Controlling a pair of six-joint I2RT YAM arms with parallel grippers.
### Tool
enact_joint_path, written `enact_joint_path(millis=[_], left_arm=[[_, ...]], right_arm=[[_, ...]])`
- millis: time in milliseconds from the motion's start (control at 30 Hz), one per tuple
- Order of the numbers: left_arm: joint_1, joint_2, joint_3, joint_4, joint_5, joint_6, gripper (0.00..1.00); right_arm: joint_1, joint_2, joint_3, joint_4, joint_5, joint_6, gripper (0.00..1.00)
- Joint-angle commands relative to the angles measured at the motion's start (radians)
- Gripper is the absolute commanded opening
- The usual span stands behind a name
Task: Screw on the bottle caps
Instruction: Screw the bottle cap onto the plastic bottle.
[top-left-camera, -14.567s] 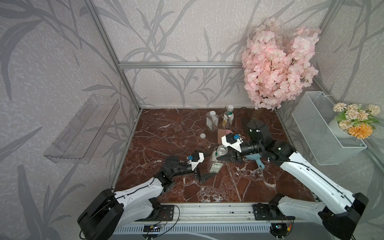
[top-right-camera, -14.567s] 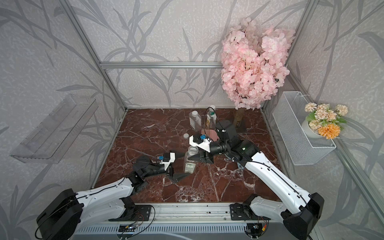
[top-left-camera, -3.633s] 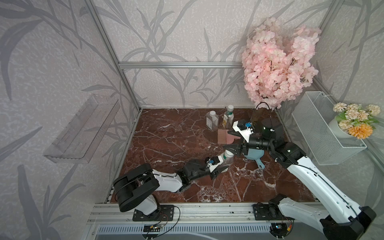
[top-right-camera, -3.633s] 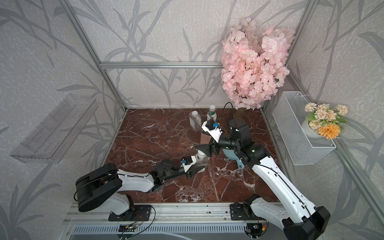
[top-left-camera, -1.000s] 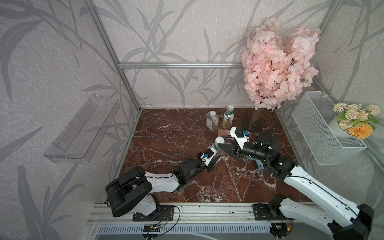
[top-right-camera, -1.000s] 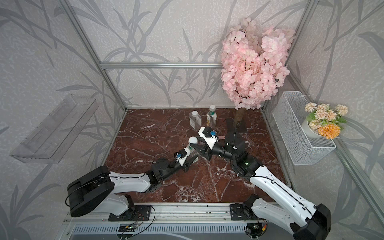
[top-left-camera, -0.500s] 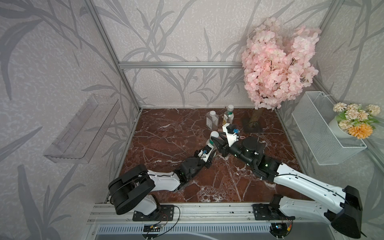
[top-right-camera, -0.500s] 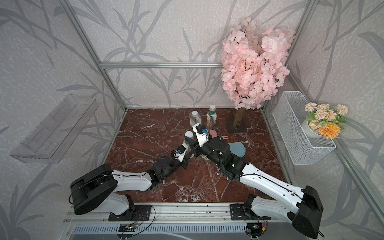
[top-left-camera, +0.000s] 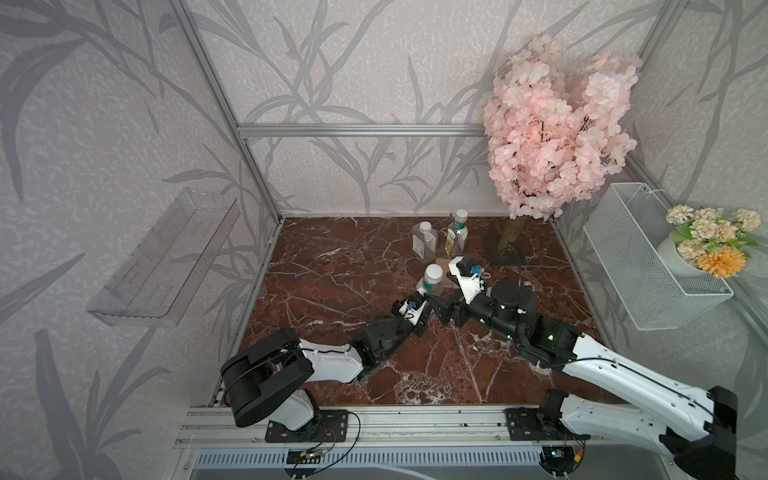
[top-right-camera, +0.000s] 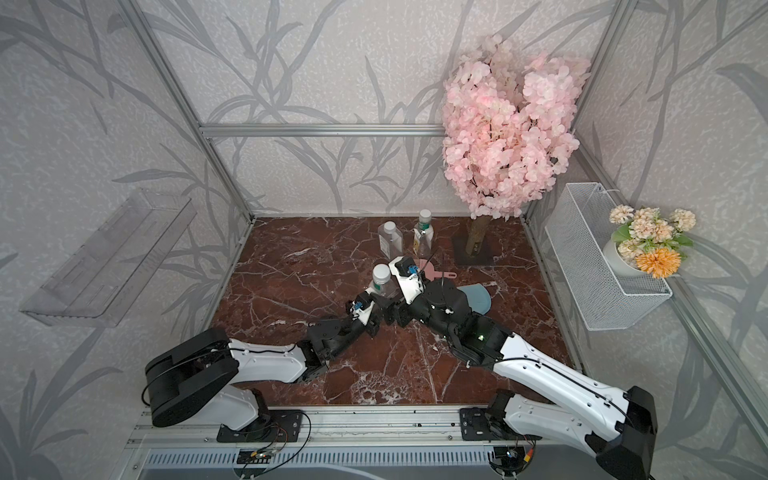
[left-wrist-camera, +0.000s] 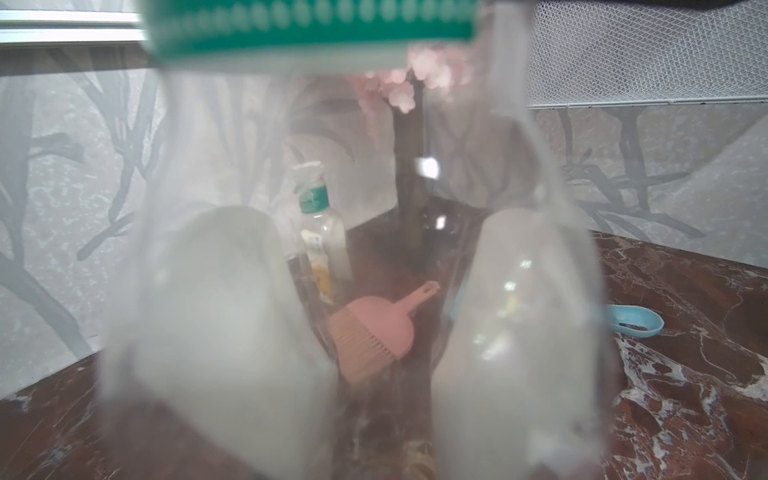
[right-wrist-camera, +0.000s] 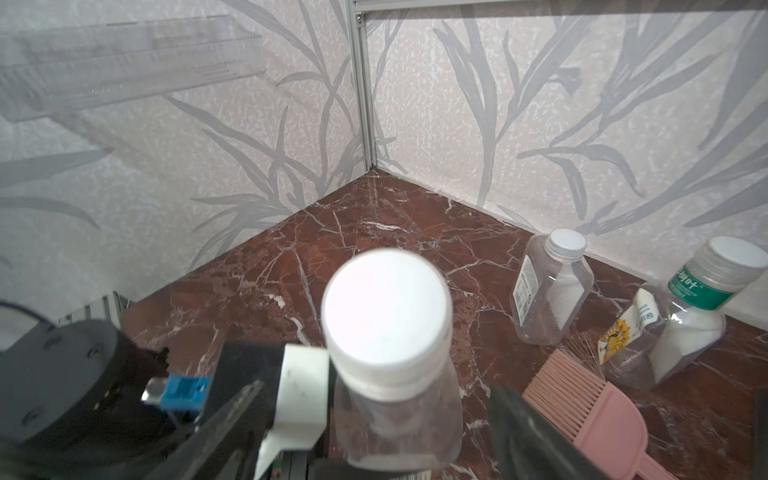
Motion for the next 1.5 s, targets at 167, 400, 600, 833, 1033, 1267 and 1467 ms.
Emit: enact_joint_path(millis=[167,400,600,833,1033,1267,1467], left_arm=[[0.028,-0.054,0.002,0.037,0.078,-0.033,0.28],[0.029,-0.127,-0.033,-0.012,0.377,-0.005,0.29],[0.028,-0.144,-0.019,-0.057,0.545,-0.011,0.29],[0.027,-0.123,0.01,-0.081,0.617,0.002,0.29],[0.027,-0.116,0.015,-0.082,0.641,0.0,0.29],[0.027,-0.113,0.017,-0.081,0.641,-0.005,0.29],[0.026,-0.106,0.018,-0.079,0.637,-0.01,0.29]], right_arm=[[-0.152,-0.197,0.02,-0.313,-0.285,-0.105,0.99],[-0.483,-0.175,0.105,-0.325,-0.895,-0.279,0.99],[-0.531,-0.023,0.24,-0.297,-1.175,-0.366,0.99],[-0.473,0.123,0.365,-0.4,-1.203,-0.502,0.99],[-0.42,0.189,0.433,-0.546,-1.126,-0.631,0.94],[-0.397,0.192,0.433,-0.566,-1.079,-0.677,0.78],[-0.395,0.184,0.429,-0.57,-1.055,-0.692,0.64]])
